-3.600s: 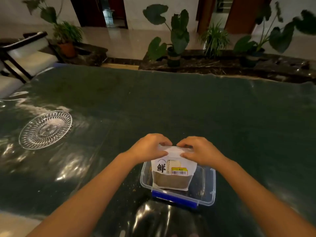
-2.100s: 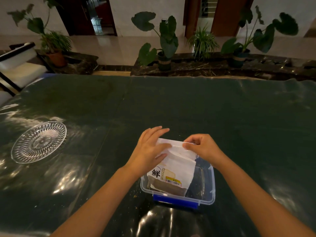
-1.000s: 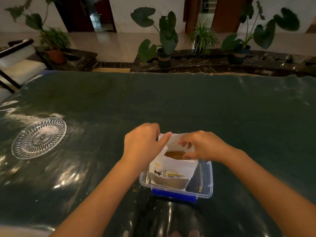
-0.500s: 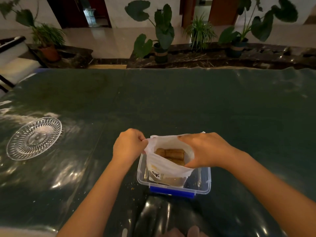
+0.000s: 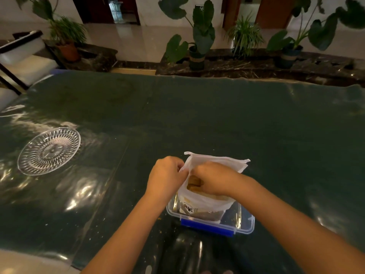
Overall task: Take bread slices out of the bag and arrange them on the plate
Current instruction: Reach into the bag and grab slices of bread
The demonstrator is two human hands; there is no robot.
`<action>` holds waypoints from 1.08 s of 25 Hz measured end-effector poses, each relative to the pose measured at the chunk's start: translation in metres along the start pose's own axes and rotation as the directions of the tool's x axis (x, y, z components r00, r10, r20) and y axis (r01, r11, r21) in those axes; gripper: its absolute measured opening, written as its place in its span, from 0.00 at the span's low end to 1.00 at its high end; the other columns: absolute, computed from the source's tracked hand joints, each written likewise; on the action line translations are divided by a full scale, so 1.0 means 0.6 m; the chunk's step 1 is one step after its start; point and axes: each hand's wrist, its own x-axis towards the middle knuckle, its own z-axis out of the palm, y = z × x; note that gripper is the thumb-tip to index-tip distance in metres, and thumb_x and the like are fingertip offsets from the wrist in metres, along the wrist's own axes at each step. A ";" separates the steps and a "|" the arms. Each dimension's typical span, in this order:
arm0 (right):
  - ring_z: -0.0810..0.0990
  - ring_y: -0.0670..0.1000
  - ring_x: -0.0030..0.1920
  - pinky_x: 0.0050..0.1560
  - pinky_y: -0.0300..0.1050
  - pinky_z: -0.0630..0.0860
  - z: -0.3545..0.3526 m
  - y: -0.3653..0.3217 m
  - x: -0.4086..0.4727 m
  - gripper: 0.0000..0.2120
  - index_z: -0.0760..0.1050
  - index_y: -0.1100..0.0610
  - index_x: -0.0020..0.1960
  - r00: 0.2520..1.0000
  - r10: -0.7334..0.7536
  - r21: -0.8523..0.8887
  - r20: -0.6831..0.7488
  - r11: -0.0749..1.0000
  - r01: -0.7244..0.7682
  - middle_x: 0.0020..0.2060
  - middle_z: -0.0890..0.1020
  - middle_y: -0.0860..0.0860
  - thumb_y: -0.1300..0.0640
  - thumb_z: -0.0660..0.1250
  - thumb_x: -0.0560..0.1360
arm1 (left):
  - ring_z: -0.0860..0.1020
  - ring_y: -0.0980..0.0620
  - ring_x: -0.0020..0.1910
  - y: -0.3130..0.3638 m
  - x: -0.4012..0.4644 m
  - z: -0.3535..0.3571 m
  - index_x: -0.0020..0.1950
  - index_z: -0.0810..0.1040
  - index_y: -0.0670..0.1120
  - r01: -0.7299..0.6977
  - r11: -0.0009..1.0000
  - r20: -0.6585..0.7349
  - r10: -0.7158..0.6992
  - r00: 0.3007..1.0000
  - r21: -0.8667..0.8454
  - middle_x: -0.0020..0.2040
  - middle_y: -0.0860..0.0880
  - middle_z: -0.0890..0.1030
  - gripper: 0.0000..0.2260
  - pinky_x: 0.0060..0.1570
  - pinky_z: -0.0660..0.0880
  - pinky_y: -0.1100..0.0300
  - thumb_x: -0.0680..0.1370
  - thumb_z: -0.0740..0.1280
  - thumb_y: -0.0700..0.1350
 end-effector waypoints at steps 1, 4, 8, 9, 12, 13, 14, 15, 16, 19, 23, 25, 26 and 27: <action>0.79 0.53 0.47 0.52 0.50 0.78 0.003 0.004 0.012 0.12 0.76 0.53 0.56 0.999 0.033 0.027 0.033 0.999 -0.034 0.48 0.82 0.53 0.53 0.65 0.74 | 0.71 0.58 0.22 -0.002 0.002 -0.003 0.28 0.75 0.52 0.005 1.000 0.008 -0.005 1.000 0.002 0.24 0.52 0.74 0.12 0.23 0.64 0.68 0.71 0.68 0.44; 0.79 0.54 0.51 0.55 0.48 0.76 0.025 0.041 0.026 0.14 0.76 0.55 0.58 0.988 0.133 0.084 0.078 0.987 -0.139 0.51 0.81 0.54 0.53 0.66 0.74 | 0.74 0.59 0.24 -0.009 0.003 -0.010 0.29 0.74 0.55 -0.003 1.000 0.038 0.003 0.999 0.009 0.26 0.53 0.76 0.12 0.24 0.65 0.68 0.71 0.68 0.43; 0.78 0.52 0.53 0.59 0.47 0.75 0.059 0.075 0.033 0.17 0.73 0.51 0.61 0.966 0.218 0.056 0.140 0.972 -0.228 0.54 0.80 0.51 0.54 0.68 0.73 | 0.75 0.58 0.25 -0.010 -0.001 -0.004 0.30 0.74 0.56 -0.012 1.000 0.053 0.012 0.999 -0.005 0.26 0.54 0.76 0.13 0.25 0.67 0.68 0.71 0.69 0.42; 0.78 0.52 0.53 0.59 0.48 0.75 0.066 0.078 0.038 0.18 0.72 0.52 0.62 0.964 0.227 0.050 0.138 0.971 -0.236 0.54 0.80 0.52 0.55 0.68 0.73 | 0.75 0.58 0.26 -0.008 -0.003 -0.002 0.31 0.74 0.56 -0.018 1.000 0.061 0.019 0.998 -0.008 0.27 0.54 0.77 0.12 0.26 0.68 0.67 0.72 0.69 0.43; 0.77 0.53 0.54 0.62 0.50 0.73 0.080 0.075 0.054 0.16 0.71 0.53 0.61 0.947 0.312 0.089 0.071 0.944 -0.317 0.55 0.79 0.53 0.54 0.66 0.74 | 0.75 0.57 0.27 -0.005 -0.003 0.000 0.33 0.76 0.54 -0.026 1.000 0.068 0.027 0.997 -0.012 0.28 0.53 0.77 0.10 0.28 0.70 0.66 0.72 0.68 0.43; 0.77 0.53 0.54 0.62 0.51 0.73 0.084 0.073 0.060 0.16 0.71 0.54 0.61 0.935 0.353 0.130 0.042 0.926 -0.356 0.55 0.79 0.53 0.53 0.65 0.75 | 0.75 0.56 0.27 -0.005 -0.002 -0.001 0.33 0.76 0.53 -0.022 1.000 0.070 0.022 0.997 -0.011 0.28 0.53 0.77 0.09 0.28 0.69 0.66 0.72 0.68 0.43; 0.76 0.54 0.54 0.63 0.51 0.72 0.088 0.069 0.064 0.15 0.71 0.54 0.61 0.917 0.398 0.184 0.019 0.900 -0.395 0.55 0.78 0.54 0.52 0.64 0.75 | 0.75 0.57 0.27 -0.006 -0.003 -0.002 0.34 0.76 0.53 -0.017 1.000 0.071 0.017 0.997 -0.012 0.29 0.53 0.77 0.09 0.28 0.68 0.67 0.72 0.68 0.43; 0.76 0.54 0.54 0.62 0.51 0.72 0.092 0.066 0.067 0.15 0.70 0.54 0.61 0.896 0.444 0.235 0.003 0.871 -0.432 0.55 0.78 0.54 0.51 0.62 0.76 | 0.75 0.57 0.27 -0.007 -0.004 -0.002 0.34 0.77 0.53 -0.013 1.000 0.072 0.014 0.997 -0.016 0.30 0.53 0.77 0.08 0.28 0.67 0.67 0.72 0.68 0.43; 0.76 0.54 0.53 0.61 0.51 0.72 0.094 0.064 0.069 0.14 0.70 0.54 0.60 0.878 0.479 0.268 -0.008 0.847 -0.459 0.54 0.78 0.54 0.51 0.61 0.77 | 0.75 0.57 0.28 -0.007 -0.004 -0.002 0.35 0.77 0.52 -0.010 1.000 0.070 0.012 0.997 -0.022 0.30 0.53 0.78 0.08 0.28 0.67 0.67 0.72 0.68 0.42; 0.78 0.54 0.49 0.53 0.48 0.74 0.098 0.068 0.064 0.11 0.74 0.55 0.56 0.860 0.509 0.312 -0.024 0.821 -0.478 0.49 0.80 0.55 0.51 0.59 0.77 | 0.76 0.57 0.29 -0.006 -0.007 -0.001 0.36 0.79 0.51 -0.003 0.999 0.070 0.005 0.998 -0.036 0.31 0.53 0.78 0.06 0.28 0.67 0.67 0.72 0.68 0.42; 0.75 0.50 0.43 0.45 0.42 0.71 0.082 0.080 0.044 0.11 0.73 0.51 0.53 0.894 0.448 0.154 -0.003 0.884 -0.443 0.43 0.77 0.50 0.47 0.65 0.74 | 0.79 0.56 0.32 0.000 -0.006 -0.001 0.40 0.82 0.49 -0.006 0.998 0.062 0.010 0.998 -0.065 0.34 0.51 0.81 0.03 0.32 0.76 0.64 0.72 0.69 0.42; 0.76 0.49 0.42 0.46 0.42 0.73 0.068 0.080 0.031 0.12 0.74 0.50 0.51 0.908 0.419 0.131 0.008 0.900 -0.416 0.42 0.77 0.49 0.46 0.67 0.72 | 0.79 0.55 0.33 0.003 -0.007 0.001 0.40 0.82 0.49 -0.010 0.998 0.062 0.014 0.998 -0.066 0.35 0.50 0.82 0.03 0.35 0.78 0.62 0.72 0.69 0.42; 0.77 0.49 0.42 0.48 0.42 0.75 0.061 0.081 0.024 0.12 0.75 0.51 0.51 0.919 0.395 0.123 -0.007 0.912 -0.391 0.42 0.78 0.49 0.45 0.67 0.72 | 0.79 0.55 0.33 0.005 -0.007 0.002 0.40 0.82 0.49 -0.009 0.998 0.067 0.013 0.998 -0.068 0.35 0.50 0.82 0.03 0.34 0.77 0.63 0.72 0.69 0.42; 0.78 0.49 0.42 0.50 0.44 0.77 0.054 0.079 0.015 0.12 0.76 0.51 0.50 0.929 0.369 0.120 -0.027 0.924 -0.364 0.42 0.80 0.49 0.45 0.67 0.71 | 0.79 0.56 0.33 0.007 -0.007 0.002 0.40 0.82 0.49 -0.006 0.997 0.071 0.011 0.997 -0.072 0.35 0.51 0.82 0.03 0.33 0.76 0.64 0.72 0.70 0.42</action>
